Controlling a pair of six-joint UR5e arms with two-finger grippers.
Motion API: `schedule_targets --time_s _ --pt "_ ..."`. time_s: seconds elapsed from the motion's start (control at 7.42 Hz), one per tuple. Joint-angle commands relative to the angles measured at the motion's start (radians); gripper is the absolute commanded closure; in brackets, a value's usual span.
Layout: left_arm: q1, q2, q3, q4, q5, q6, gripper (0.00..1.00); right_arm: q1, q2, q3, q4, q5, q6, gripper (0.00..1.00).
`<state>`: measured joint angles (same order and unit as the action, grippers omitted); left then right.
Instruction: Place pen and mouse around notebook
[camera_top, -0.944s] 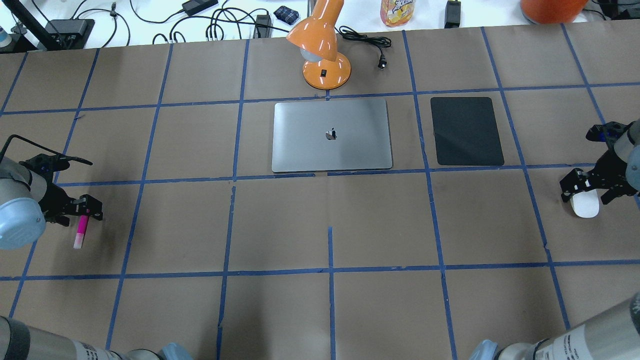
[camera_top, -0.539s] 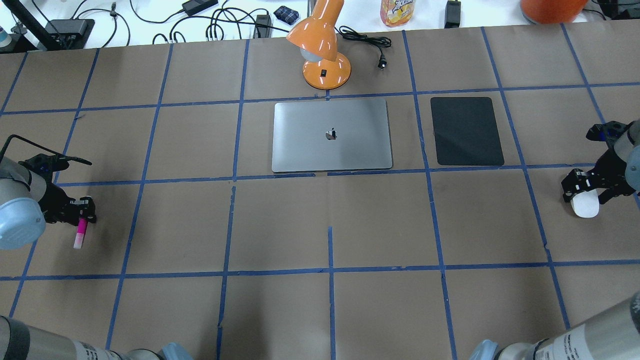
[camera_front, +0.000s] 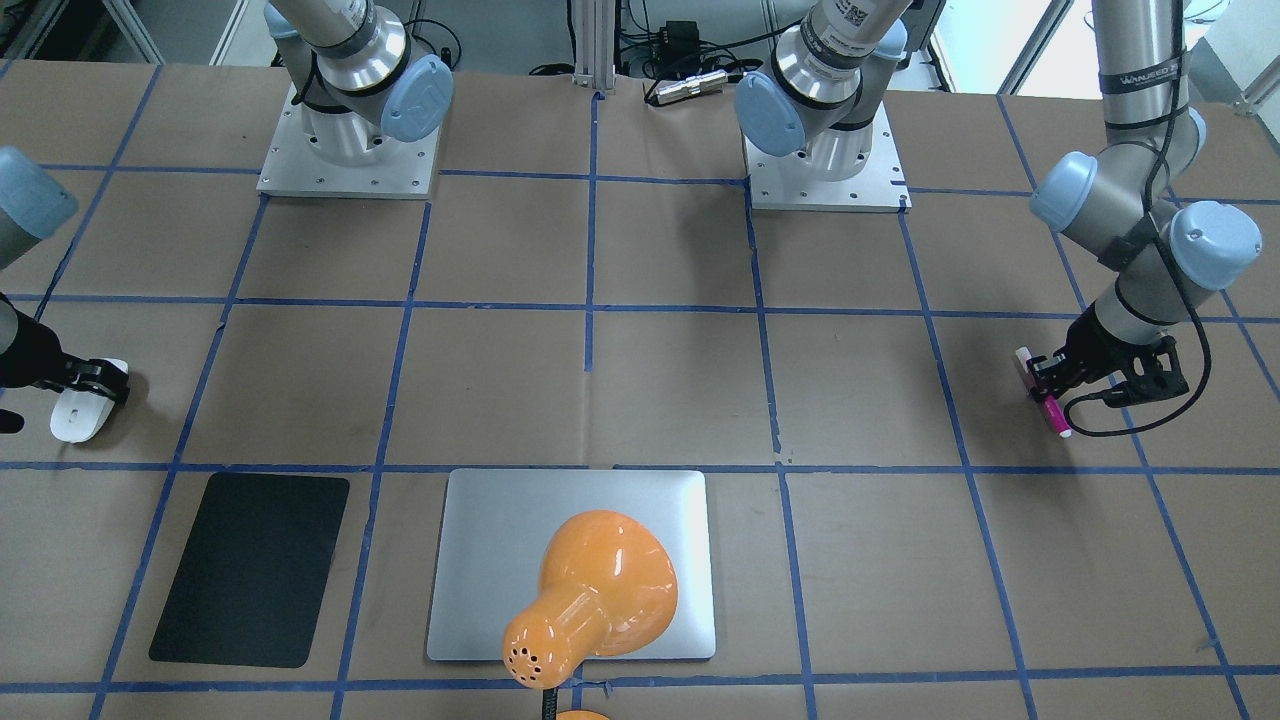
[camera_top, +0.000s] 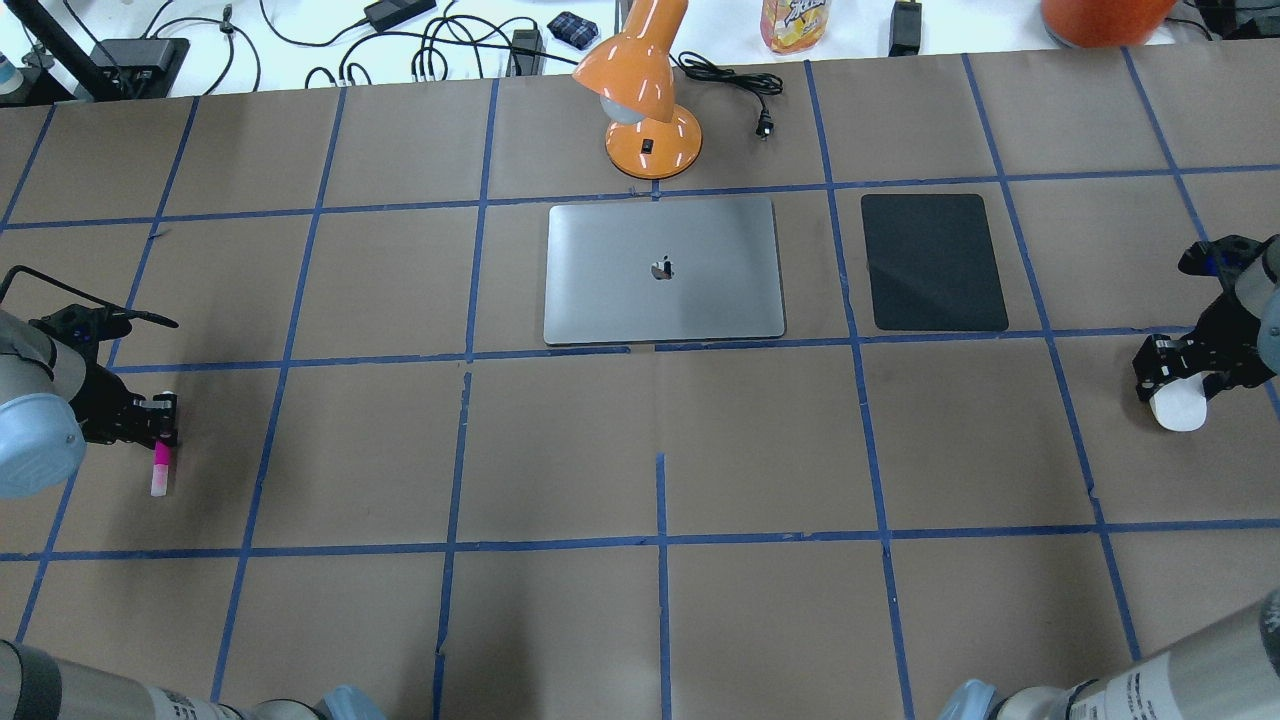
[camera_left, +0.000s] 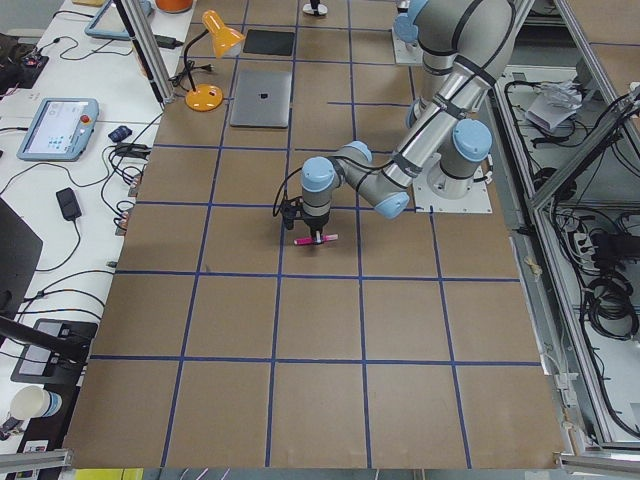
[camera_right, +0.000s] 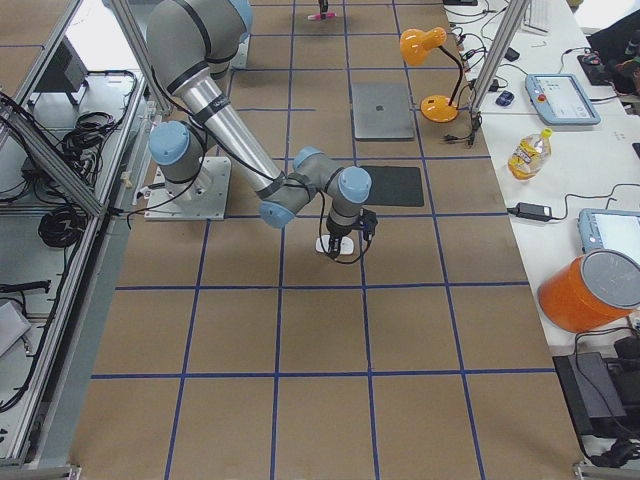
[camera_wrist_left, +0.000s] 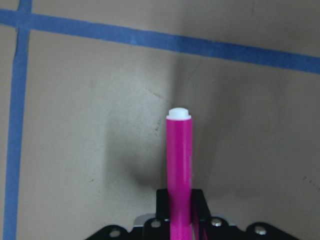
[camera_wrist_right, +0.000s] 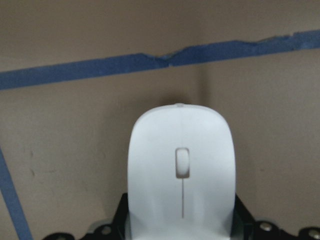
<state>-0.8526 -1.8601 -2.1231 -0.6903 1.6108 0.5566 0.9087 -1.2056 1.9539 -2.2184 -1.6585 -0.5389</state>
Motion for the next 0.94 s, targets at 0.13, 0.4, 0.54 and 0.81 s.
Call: schedule_targets --time_s 0.13,0.4,0.54,0.81 --pt "-0.093 0.12 0.002 -0.162 0.015 -0.096 1.0 0.118 -0.049 -0.189 0.217 0.025 0.023 0.51" --pt "-0.285 0.224 -0.006 -0.28 0.017 -0.437 1.0 0.264 -0.042 -0.269 0.267 0.035 0.112 0.5" --pt "-0.371 0.252 -0.006 -0.302 0.014 -0.636 1.0 0.345 -0.04 -0.274 0.261 0.036 0.207 0.5" --pt "-0.609 0.25 -0.003 -0.32 0.006 -1.127 1.0 0.392 0.024 -0.283 0.194 0.103 0.299 0.5"
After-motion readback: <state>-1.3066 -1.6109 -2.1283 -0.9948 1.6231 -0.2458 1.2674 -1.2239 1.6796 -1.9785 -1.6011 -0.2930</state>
